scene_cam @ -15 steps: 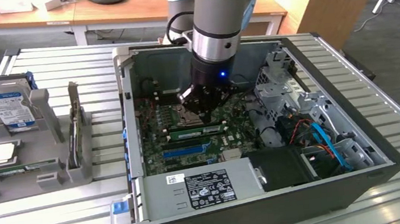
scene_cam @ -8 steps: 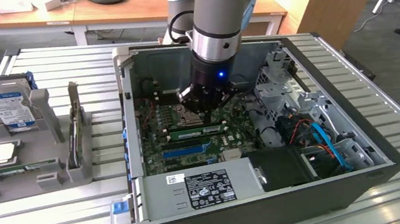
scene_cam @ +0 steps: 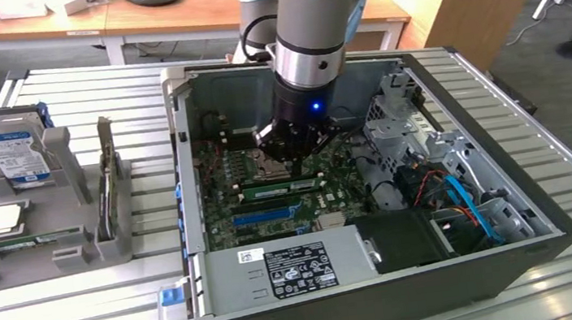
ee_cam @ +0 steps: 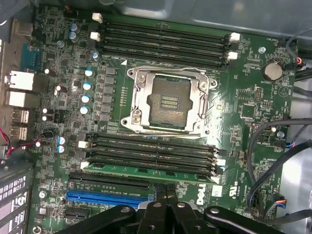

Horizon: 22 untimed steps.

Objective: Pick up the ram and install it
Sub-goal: 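Press down the ram until it locks into place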

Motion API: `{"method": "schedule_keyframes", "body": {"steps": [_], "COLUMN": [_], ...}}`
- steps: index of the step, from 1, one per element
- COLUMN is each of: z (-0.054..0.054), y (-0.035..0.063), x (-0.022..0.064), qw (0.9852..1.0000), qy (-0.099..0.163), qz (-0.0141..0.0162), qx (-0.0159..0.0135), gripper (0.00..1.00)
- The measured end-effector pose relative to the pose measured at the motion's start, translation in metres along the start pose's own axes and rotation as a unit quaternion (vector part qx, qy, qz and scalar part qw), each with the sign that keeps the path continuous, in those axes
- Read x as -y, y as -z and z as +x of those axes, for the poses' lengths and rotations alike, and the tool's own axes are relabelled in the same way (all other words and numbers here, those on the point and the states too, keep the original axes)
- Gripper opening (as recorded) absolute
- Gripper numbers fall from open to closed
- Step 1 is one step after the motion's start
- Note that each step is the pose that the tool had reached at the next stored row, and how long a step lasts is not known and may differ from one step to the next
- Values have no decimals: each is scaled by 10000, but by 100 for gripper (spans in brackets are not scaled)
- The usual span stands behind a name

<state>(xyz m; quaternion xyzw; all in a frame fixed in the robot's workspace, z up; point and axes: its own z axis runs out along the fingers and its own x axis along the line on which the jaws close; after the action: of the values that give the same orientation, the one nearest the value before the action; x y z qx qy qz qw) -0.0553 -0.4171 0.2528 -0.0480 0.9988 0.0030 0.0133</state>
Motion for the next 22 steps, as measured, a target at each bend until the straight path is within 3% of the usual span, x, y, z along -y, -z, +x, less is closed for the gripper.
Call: {"method": "schedule_keyframes", "body": {"steps": [9, 16, 22], "z": [-2, -4, -9], "y": [0, 0, 0], "x": [0, 0, 1], "qw": [10000, 9999, 9999], "qy": [-76, -77, -113], "qz": [0, -18, -22], "qx": [-15, -94, -126], "gripper": [11, 11, 11]}}
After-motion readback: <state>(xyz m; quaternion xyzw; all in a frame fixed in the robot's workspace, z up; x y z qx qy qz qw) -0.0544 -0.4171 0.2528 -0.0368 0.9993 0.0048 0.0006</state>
